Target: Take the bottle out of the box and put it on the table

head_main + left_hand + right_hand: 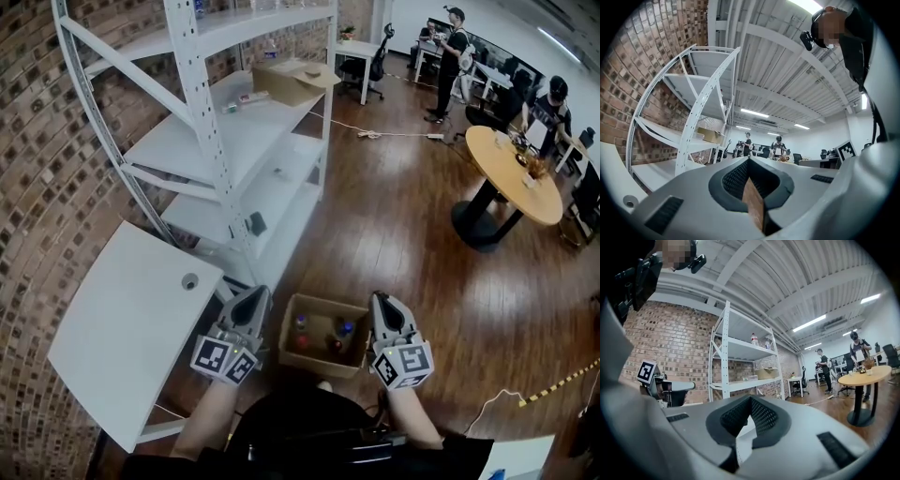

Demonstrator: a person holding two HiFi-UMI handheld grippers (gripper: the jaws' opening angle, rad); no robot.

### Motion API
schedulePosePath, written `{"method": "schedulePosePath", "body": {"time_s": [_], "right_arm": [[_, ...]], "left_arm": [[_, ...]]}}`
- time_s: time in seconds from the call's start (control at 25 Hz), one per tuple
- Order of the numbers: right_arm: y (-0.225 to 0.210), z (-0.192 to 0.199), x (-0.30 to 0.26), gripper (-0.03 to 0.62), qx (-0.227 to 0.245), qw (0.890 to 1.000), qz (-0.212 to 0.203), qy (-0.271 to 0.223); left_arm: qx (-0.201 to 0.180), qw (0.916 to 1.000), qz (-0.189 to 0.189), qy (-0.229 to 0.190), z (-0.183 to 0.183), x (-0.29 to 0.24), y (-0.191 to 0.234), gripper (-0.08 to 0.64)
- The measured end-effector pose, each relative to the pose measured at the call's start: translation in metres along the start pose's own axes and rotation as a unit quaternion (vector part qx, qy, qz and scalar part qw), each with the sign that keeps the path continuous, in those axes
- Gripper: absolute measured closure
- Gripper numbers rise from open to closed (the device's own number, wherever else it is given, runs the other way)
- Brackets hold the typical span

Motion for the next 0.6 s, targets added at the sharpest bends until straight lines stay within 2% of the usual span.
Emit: {"method": "schedulePosePath", "body": {"time_s": [0.28, 0.6], "right_arm": [[0.003, 0.009, 0.006, 0.591, -0.009, 1.0, -0.001, 0.015], [0.018, 0.032, 0.014, 0.591, -0.031, 0.998, -0.004, 0.049]], "left_arm": [[-0.015, 0.9996, 0.006, 0.023, 0.011, 0.009, -0.006, 0.563], [-0.001, 0.9979, -0.003, 0.065, 0.031, 0.03, 0.0, 0.563]]}}
Point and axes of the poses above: the fingertips, and each gripper's own axes: x backward along the fingers, y to its left, z out of its underside, the point moved 8 cm from there along x, backward along the fingers, and after that the axes turned 10 degrees about -z, right-handed, at the moved point
